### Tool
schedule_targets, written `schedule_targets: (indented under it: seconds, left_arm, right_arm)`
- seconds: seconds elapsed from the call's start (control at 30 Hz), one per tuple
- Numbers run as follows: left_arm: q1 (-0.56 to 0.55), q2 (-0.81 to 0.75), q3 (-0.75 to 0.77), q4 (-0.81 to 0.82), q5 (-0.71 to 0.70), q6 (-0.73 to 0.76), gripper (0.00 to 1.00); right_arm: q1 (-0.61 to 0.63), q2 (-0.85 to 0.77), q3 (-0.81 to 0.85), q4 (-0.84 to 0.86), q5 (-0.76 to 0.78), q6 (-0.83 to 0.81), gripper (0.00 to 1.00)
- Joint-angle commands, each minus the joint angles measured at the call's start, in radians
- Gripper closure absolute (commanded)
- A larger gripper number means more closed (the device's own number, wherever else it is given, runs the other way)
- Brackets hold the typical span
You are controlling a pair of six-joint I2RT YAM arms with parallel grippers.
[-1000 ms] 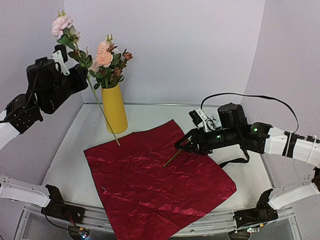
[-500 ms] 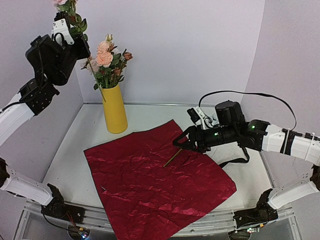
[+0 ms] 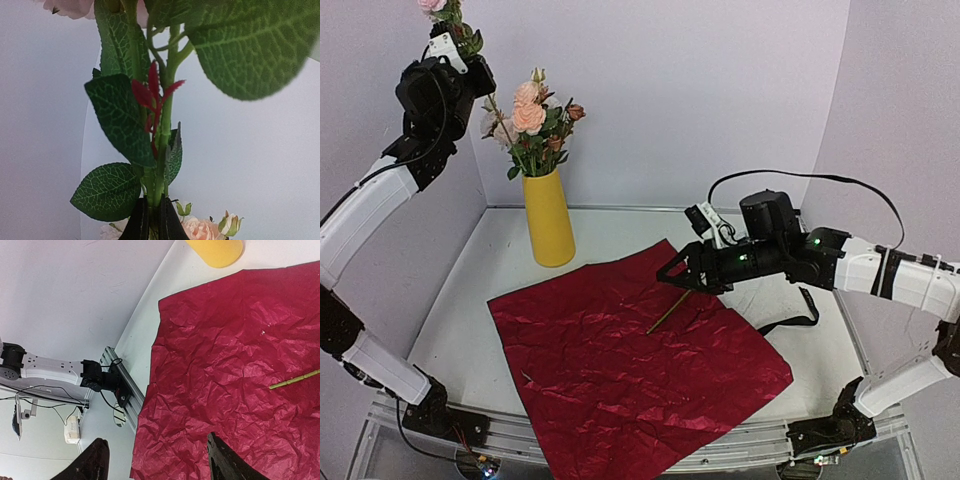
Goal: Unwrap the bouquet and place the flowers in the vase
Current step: Insert the fake flower into the vase.
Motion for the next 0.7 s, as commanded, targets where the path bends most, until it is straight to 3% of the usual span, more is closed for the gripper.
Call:
schedule_targets:
  seconds: [0.0, 0.37, 0.67]
  left_arm:
    - [0.034, 0.045, 0.088, 0.057, 0.067, -0.071, 1.00]
    - [0.049, 0.136, 0.147, 0.069, 0.102, -0.010, 1.00]
    - [0.050, 0.149, 0.098, 0.076, 0.123, -0.031, 1.00]
  right_arm:
    - [0.005, 0.035, 0.078, -0.012, -0.014, -0.045, 0.32]
    - [0.004, 0.070, 0.126, -0.036, 0.016, -0.092, 0.32]
    - [-0.006, 0.089, 0.145, -0.047, 0.016, -0.106, 0.32]
